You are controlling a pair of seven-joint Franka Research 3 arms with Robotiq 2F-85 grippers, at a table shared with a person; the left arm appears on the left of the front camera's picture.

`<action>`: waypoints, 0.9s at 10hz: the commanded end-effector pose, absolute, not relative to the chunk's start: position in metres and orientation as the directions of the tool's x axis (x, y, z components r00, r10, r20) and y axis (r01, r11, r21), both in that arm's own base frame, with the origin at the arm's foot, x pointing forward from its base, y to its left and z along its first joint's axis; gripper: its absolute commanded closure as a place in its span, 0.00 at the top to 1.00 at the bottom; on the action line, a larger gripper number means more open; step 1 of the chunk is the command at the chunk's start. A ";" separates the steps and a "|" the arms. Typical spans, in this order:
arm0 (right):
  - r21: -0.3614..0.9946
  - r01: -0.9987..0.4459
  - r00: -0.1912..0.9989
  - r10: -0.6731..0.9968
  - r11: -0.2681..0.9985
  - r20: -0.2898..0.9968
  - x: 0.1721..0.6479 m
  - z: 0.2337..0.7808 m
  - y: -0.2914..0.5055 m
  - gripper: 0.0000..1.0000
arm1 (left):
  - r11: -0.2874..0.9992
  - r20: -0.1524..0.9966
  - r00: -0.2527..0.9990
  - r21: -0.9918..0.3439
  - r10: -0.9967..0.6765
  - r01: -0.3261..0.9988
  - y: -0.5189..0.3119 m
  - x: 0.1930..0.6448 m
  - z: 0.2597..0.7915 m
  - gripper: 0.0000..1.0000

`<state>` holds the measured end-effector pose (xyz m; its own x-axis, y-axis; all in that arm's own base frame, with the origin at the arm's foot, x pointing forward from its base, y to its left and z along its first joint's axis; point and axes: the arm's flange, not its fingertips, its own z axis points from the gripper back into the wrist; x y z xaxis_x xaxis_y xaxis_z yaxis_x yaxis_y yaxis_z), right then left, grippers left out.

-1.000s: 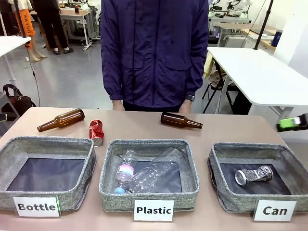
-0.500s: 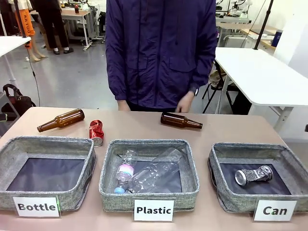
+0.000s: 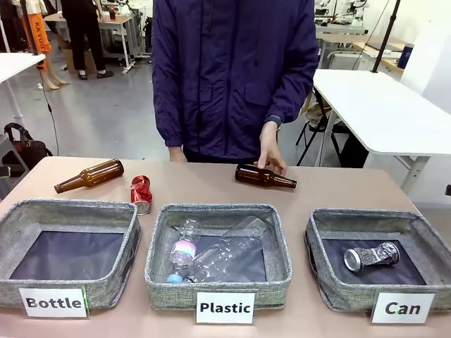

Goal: Sort the can waste into the basket.
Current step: Pick up the can waste from the table and place it in the right Fabric basket.

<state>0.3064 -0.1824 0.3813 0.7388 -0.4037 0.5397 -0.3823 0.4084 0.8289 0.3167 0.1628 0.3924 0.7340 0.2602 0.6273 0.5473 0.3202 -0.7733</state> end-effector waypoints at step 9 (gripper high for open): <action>0.837 -0.379 0.739 -0.416 0.394 0.530 0.306 0.389 -0.182 1.00 | 0.312 0.637 0.722 -0.767 0.270 0.561 0.162 0.317 0.394 1.00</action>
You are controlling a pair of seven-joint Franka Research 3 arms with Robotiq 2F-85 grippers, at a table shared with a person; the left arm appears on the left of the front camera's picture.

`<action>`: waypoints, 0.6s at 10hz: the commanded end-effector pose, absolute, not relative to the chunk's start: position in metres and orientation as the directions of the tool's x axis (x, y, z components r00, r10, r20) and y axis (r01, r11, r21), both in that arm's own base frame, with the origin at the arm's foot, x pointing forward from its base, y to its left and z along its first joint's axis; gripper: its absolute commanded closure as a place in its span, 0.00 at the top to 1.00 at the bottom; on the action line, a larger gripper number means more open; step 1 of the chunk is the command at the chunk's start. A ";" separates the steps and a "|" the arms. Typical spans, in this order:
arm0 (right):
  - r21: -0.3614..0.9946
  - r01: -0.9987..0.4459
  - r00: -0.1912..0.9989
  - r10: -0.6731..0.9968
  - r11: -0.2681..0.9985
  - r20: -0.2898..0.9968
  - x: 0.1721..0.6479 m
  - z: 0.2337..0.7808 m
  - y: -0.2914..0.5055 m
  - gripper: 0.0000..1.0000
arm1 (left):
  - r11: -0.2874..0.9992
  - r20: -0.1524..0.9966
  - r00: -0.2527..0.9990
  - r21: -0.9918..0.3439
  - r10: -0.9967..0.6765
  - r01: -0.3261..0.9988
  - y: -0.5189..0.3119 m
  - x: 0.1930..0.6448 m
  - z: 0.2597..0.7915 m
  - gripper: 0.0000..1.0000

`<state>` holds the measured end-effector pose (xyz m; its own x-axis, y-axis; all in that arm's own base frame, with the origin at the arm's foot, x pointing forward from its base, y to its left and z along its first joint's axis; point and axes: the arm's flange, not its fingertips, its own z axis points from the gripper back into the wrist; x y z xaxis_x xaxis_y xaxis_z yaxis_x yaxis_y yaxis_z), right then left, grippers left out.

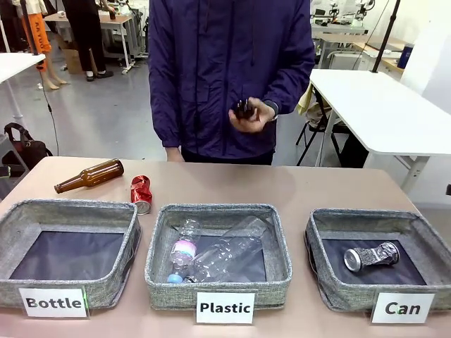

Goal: Sort the can waste into the basket.
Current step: Pick up the can waste from the table and place it in the right Fabric basket.

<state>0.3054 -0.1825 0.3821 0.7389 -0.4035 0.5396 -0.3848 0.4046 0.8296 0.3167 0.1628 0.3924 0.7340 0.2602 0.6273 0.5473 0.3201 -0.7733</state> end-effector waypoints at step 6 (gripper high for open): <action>0.837 -0.379 0.739 -0.416 0.394 0.530 0.306 0.389 -0.182 1.00 | 0.365 0.591 0.801 -0.769 0.093 0.525 0.122 0.346 0.418 1.00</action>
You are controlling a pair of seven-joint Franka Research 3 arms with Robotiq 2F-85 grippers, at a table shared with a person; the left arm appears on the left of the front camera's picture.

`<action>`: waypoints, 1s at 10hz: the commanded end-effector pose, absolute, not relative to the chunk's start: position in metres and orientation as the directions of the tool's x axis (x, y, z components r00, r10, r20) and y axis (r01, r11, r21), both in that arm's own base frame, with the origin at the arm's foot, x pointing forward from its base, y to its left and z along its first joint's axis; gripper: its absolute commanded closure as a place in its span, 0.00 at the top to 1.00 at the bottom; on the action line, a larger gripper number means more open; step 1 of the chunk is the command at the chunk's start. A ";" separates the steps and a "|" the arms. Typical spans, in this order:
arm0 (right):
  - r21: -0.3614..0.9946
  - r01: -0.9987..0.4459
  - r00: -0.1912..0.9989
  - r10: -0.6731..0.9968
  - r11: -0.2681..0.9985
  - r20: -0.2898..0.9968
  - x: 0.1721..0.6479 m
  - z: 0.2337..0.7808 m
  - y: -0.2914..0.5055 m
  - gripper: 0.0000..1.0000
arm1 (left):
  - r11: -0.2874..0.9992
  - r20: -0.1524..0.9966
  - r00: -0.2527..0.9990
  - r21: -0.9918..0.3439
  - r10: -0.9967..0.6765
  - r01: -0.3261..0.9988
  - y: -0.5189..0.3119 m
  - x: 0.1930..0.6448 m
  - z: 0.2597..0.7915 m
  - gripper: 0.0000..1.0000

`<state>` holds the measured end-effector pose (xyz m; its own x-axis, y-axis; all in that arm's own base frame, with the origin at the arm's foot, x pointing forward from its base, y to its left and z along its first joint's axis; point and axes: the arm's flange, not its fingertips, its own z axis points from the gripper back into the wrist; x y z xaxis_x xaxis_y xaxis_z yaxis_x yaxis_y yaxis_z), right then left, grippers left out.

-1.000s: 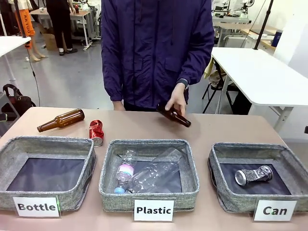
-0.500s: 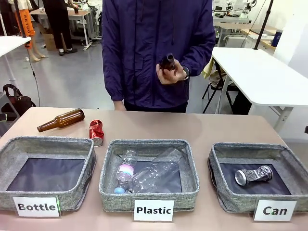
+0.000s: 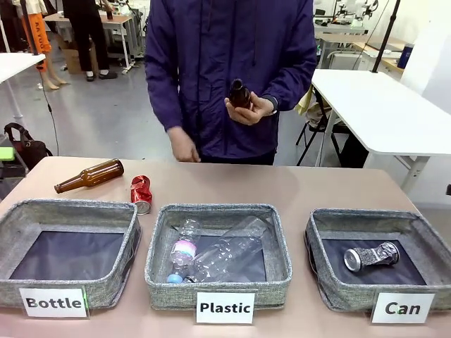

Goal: Sort the can waste into the basket.
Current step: Pick up the can waste from the table and place it in the right Fabric basket.

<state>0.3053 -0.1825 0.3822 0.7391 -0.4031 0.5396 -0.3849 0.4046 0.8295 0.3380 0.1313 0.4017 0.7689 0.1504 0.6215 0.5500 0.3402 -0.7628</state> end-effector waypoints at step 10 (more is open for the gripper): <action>0.837 -0.379 0.739 -0.416 0.394 0.530 0.306 0.389 -0.182 1.00 | 0.359 0.622 0.765 -0.762 0.169 0.540 0.202 0.329 0.453 1.00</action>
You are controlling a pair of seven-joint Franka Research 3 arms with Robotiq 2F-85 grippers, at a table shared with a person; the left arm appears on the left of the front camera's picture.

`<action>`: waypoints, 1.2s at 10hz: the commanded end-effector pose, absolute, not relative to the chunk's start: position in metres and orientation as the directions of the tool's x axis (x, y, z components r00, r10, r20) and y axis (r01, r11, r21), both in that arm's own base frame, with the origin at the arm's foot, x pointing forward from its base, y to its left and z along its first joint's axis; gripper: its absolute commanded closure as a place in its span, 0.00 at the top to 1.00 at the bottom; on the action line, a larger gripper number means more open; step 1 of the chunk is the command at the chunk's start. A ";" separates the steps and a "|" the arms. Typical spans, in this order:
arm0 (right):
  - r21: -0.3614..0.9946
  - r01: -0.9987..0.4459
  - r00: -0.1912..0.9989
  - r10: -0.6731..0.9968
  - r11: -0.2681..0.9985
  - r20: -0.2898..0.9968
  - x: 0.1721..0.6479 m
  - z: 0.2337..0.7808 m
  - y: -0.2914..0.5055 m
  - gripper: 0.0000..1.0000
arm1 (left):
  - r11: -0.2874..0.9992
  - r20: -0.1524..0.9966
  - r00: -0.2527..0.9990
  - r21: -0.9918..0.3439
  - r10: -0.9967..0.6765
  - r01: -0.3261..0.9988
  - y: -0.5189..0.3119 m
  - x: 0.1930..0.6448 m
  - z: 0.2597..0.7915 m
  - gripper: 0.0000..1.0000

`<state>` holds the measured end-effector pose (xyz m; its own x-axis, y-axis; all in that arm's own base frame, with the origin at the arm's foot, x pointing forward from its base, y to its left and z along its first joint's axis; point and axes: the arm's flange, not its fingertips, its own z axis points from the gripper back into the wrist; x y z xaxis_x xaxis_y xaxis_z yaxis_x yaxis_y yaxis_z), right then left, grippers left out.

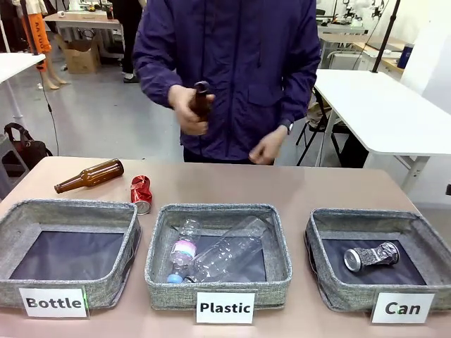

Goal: Sort the can waste into the basket.
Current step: Pick up the can waste from the table and place it in the right Fabric basket.

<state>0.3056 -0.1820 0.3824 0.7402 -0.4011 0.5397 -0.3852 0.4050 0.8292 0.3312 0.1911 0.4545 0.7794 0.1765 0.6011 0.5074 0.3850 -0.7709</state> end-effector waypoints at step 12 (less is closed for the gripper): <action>0.837 -0.379 0.739 -0.416 0.394 0.530 0.306 0.389 -0.182 1.00 | 0.345 0.581 0.681 -0.813 0.446 0.468 0.344 0.238 0.416 1.00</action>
